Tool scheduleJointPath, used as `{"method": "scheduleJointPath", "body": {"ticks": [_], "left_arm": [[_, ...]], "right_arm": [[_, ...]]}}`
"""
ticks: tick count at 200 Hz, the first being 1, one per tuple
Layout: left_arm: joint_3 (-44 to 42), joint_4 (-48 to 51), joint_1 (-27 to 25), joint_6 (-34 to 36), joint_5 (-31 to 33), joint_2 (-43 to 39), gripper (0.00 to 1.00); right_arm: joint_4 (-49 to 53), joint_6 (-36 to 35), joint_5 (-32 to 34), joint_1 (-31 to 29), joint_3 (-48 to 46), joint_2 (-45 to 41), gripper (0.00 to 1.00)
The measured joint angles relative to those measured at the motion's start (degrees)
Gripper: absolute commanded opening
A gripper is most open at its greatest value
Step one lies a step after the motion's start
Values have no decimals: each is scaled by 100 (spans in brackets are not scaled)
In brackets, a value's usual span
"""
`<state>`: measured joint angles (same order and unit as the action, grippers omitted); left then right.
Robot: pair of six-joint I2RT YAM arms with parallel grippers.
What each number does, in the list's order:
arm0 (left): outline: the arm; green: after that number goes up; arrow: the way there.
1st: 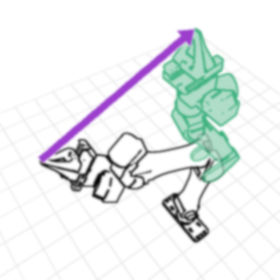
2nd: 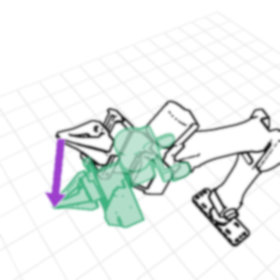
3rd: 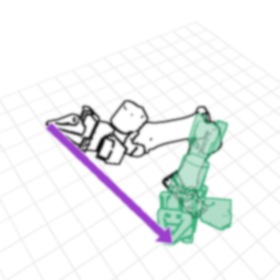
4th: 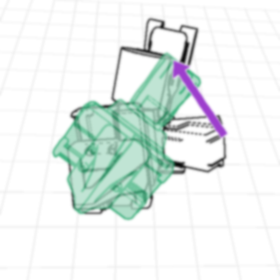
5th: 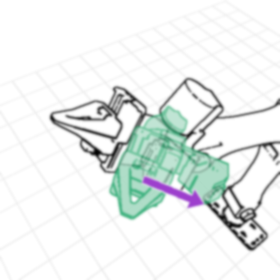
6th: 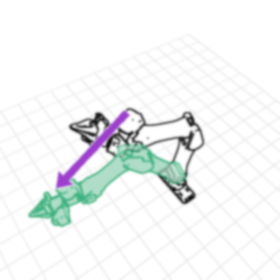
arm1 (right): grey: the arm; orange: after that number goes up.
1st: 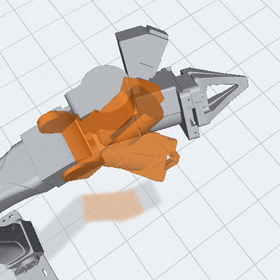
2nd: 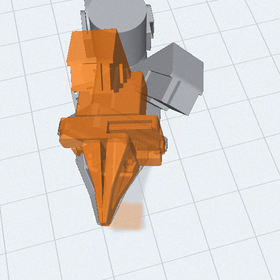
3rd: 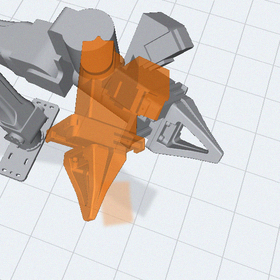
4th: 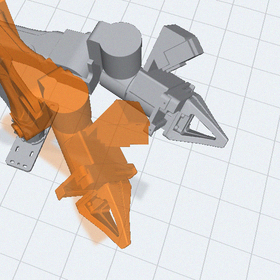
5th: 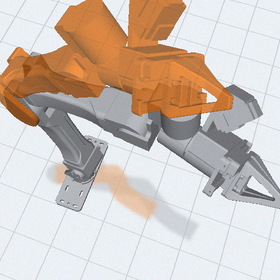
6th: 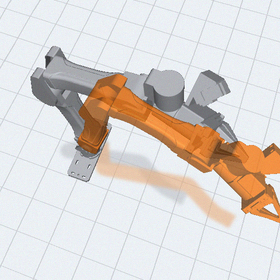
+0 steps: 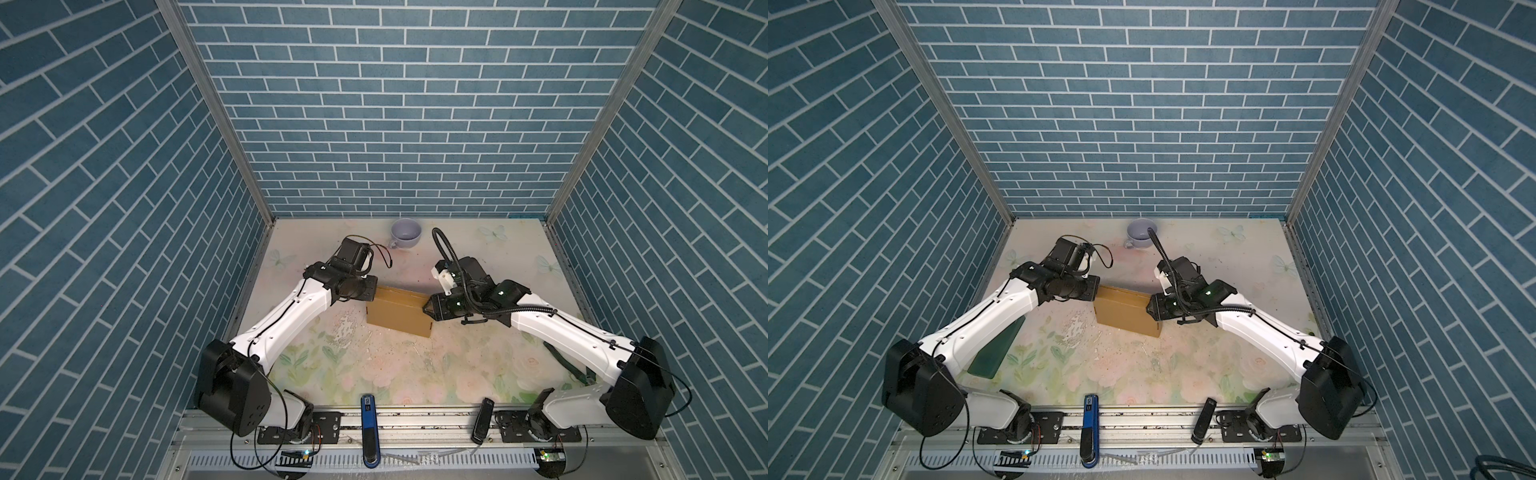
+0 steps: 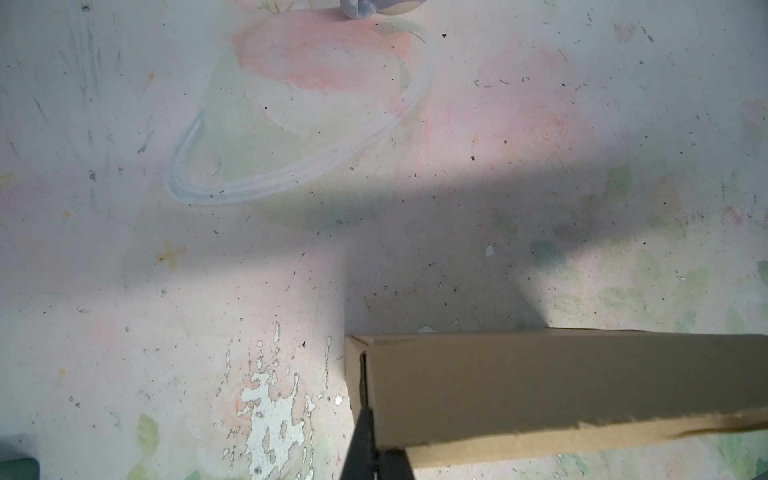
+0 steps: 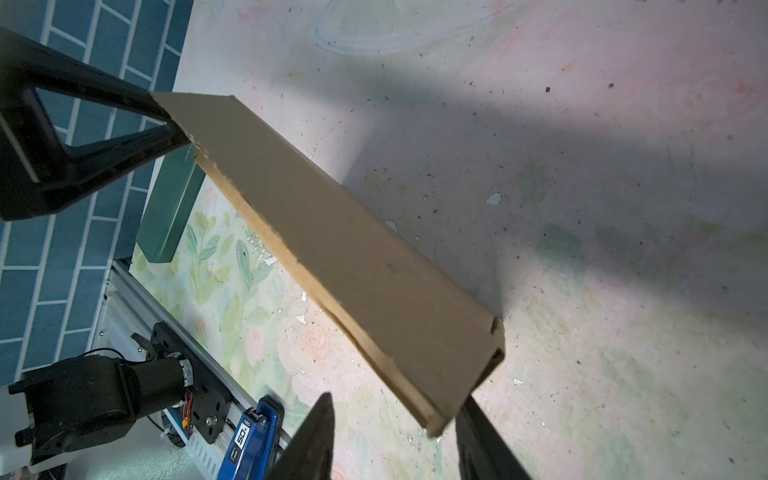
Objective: Fold the paper box
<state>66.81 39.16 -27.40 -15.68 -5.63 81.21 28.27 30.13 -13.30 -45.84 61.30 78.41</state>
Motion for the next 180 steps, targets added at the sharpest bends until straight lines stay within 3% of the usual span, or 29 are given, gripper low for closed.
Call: {"method": "scheduleJointPath", "body": {"ticks": [118, 180], "left_arm": [[-13, -7, -55, 4, -133, 0, 0], [-20, -9, -66, 4, -149, 0, 0]], "right_arm": [[-111, -380, 240, -28, -149, -286, 65], [72, -769, 546, -28, -149, -520, 67]]}}
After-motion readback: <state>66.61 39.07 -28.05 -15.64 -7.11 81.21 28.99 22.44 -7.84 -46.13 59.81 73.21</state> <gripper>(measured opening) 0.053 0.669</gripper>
